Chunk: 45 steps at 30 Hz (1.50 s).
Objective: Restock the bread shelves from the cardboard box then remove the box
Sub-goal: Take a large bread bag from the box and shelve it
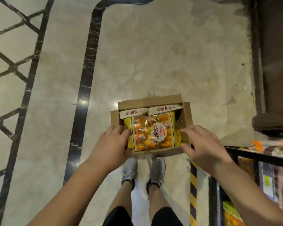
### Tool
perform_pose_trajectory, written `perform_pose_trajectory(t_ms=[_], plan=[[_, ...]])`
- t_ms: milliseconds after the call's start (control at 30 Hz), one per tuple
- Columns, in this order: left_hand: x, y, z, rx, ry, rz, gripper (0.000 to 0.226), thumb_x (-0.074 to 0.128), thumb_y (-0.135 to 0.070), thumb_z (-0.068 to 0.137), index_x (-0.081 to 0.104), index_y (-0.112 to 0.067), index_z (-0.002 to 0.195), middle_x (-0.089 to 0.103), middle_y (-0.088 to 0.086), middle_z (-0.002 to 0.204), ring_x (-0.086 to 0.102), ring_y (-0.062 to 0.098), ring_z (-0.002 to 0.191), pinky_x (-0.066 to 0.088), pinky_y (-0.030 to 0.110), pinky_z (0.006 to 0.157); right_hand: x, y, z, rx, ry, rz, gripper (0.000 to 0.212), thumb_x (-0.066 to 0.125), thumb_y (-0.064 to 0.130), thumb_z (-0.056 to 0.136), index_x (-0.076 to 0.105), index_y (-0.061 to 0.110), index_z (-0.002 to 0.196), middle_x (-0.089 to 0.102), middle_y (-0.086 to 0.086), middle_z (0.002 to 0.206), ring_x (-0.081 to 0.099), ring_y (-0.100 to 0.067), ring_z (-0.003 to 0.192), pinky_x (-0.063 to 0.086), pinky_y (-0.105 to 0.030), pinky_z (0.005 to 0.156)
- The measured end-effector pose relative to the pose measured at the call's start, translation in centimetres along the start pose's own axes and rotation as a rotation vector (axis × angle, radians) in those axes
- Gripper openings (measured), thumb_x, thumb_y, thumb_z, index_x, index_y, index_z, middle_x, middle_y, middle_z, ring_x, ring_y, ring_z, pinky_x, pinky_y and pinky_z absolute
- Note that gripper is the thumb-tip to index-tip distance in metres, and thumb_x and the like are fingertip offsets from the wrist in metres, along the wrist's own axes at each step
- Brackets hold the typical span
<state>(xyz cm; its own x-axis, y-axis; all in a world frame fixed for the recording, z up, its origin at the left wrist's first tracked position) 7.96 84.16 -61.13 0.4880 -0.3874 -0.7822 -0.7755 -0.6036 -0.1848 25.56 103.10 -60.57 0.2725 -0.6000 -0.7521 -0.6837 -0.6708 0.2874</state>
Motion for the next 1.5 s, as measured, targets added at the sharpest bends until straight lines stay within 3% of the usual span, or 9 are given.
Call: perform_pose_trajectory(t_ms=[267, 467, 700, 800, 967, 1200, 1267, 1400, 1500], plan=[[11.6, 2.6, 12.7, -0.001, 0.132, 0.093, 0.057, 0.060, -0.046, 0.096, 0.045, -0.025, 0.147, 0.047, 0.004, 0.149, 0.043, 0.027, 0.137, 0.042, 0.041, 0.111, 10.0, -6.2, 11.3, 0.073, 0.077, -0.007, 0.051, 0.067, 0.035, 0.097, 0.051, 0.027, 0.145, 0.055, 0.001, 0.141, 0.056, -0.019, 0.125, 0.047, -0.034, 0.101], [20.1, 5.6, 19.6, -0.112, 0.224, 0.093, 0.060, 0.061, -0.049, 0.096, 0.045, -0.023, 0.147, 0.049, 0.008, 0.146, 0.043, 0.029, 0.136, 0.045, 0.044, 0.106, 16.6, -10.9, 17.3, 0.164, 0.171, 0.004, 0.058, 0.065, 0.043, 0.096, 0.047, 0.025, 0.148, 0.050, -0.004, 0.147, 0.051, -0.023, 0.132, 0.045, -0.041, 0.107], [27.9, 9.0, 23.4, -0.524, 0.292, -0.775, 0.100, 0.078, -0.063, 0.077, 0.029, -0.018, 0.151, 0.054, 0.003, 0.144, 0.057, 0.030, 0.129, 0.048, 0.050, 0.107, 22.8, -16.0, 23.5, 0.484, 0.243, 0.367, 0.102, 0.075, 0.066, 0.077, 0.028, 0.025, 0.157, 0.042, -0.005, 0.157, 0.046, -0.030, 0.141, 0.045, -0.050, 0.107], [31.3, 10.1, 24.6, -0.595, 0.320, -1.054, 0.117, 0.082, -0.082, 0.052, 0.040, -0.026, 0.146, 0.063, -0.002, 0.137, 0.064, 0.027, 0.124, 0.048, 0.055, 0.108, 25.8, -17.0, 25.2, 0.551, 0.305, 0.509, 0.114, 0.071, 0.078, 0.070, 0.025, 0.026, 0.159, 0.042, -0.003, 0.160, 0.047, -0.030, 0.142, 0.044, -0.050, 0.110], [31.8, 8.7, 25.3, -0.521, 0.372, -1.266, 0.034, 0.077, -0.040, 0.087, 0.061, -0.035, 0.117, 0.074, -0.003, 0.120, 0.070, 0.020, 0.110, 0.048, 0.051, 0.108, 27.6, -17.1, 26.0, 0.563, 0.328, 0.596, 0.106, 0.071, 0.071, 0.074, 0.027, 0.026, 0.159, 0.043, -0.004, 0.159, 0.044, -0.031, 0.143, 0.041, -0.049, 0.111], [31.3, 9.0, 24.3, -0.493, 0.370, -1.346, 0.067, 0.087, -0.050, 0.072, 0.063, -0.026, 0.130, 0.077, 0.002, 0.117, 0.075, 0.026, 0.106, 0.052, 0.056, 0.104, 26.6, -16.4, 24.6, 0.540, 0.273, 0.762, 0.079, 0.077, 0.059, 0.078, 0.048, 0.031, 0.146, 0.060, 0.002, 0.138, 0.056, -0.021, 0.120, 0.047, -0.041, 0.103], [30.7, 8.9, 23.6, -0.492, 0.378, -1.381, 0.059, 0.085, -0.044, 0.079, 0.063, -0.025, 0.131, 0.078, 0.004, 0.115, 0.076, 0.027, 0.103, 0.054, 0.054, 0.100, 26.2, -16.3, 24.0, 0.551, 0.280, 0.807, 0.085, 0.081, 0.063, 0.070, 0.051, 0.033, 0.143, 0.063, 0.004, 0.131, 0.059, -0.021, 0.119, 0.049, -0.045, 0.106], [27.2, 8.2, 21.6, -0.441, 0.380, -1.432, 0.052, 0.076, -0.032, 0.083, 0.060, -0.023, 0.132, 0.078, 0.005, 0.111, 0.077, 0.025, 0.099, 0.060, 0.042, 0.084, 24.7, -16.4, 21.8, 0.600, 0.301, 0.902, 0.124, 0.089, 0.078, 0.038, 0.050, 0.028, 0.145, 0.065, 0.003, 0.132, 0.061, -0.025, 0.123, 0.049, -0.053, 0.107], [23.4, 7.7, 19.5, -0.357, 0.399, -1.406, 0.050, 0.074, -0.031, 0.082, 0.061, -0.024, 0.129, 0.078, 0.004, 0.112, 0.077, 0.025, 0.100, 0.060, 0.040, 0.083, 23.4, -15.9, 19.2, 0.590, 0.350, 1.042, 0.125, 0.094, 0.071, 0.033, 0.053, 0.027, 0.142, 0.070, 0.003, 0.129, 0.064, -0.024, 0.121, 0.047, -0.053, 0.110]])
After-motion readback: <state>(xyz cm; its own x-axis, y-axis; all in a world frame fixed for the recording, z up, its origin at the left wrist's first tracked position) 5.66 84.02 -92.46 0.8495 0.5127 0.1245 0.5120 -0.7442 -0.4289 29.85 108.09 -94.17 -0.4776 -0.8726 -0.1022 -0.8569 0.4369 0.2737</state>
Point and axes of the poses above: each hand's wrist, its own z-axis towards the middle knuckle, its own x-axis out of the palm, y = z × x, the point moved 6 cm from there along z, towards the middle knuckle
